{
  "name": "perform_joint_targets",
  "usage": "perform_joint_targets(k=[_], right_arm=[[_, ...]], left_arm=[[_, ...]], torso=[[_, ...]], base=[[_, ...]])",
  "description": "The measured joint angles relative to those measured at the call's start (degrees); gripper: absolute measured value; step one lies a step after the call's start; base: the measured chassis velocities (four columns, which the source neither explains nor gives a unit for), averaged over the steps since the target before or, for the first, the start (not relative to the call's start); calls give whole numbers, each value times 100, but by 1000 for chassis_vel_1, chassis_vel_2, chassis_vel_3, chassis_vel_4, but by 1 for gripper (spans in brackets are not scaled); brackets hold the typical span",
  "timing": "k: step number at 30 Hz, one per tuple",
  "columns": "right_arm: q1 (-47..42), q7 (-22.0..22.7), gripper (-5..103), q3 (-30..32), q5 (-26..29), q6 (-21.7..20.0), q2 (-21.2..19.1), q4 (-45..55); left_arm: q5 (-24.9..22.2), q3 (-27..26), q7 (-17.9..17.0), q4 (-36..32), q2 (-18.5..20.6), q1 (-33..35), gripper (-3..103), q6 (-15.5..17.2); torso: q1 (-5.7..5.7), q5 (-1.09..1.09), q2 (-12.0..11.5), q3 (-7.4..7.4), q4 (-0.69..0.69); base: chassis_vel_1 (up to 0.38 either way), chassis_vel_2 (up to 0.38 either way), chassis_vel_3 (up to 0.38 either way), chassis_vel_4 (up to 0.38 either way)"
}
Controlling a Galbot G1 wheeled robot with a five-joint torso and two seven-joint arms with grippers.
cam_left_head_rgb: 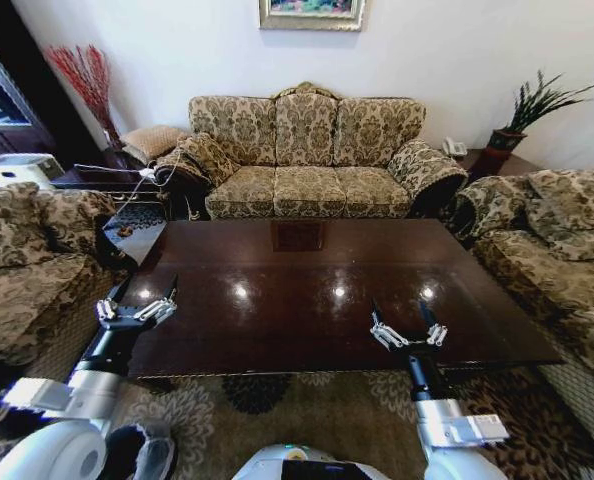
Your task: Move to the front of the table and place the trash on the table into the trash bin.
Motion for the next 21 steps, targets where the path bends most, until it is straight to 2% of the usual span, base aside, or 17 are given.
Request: perform_joint_targets(k=[21], right_arm=[[6,0,100,2,14,0,-4,-10]], left_arm=[[-11,-7,-2,18,-1,-3,100,-10]], torso=[[0,-1,0,0,-1]], base=[[-2,-9,3,10]])
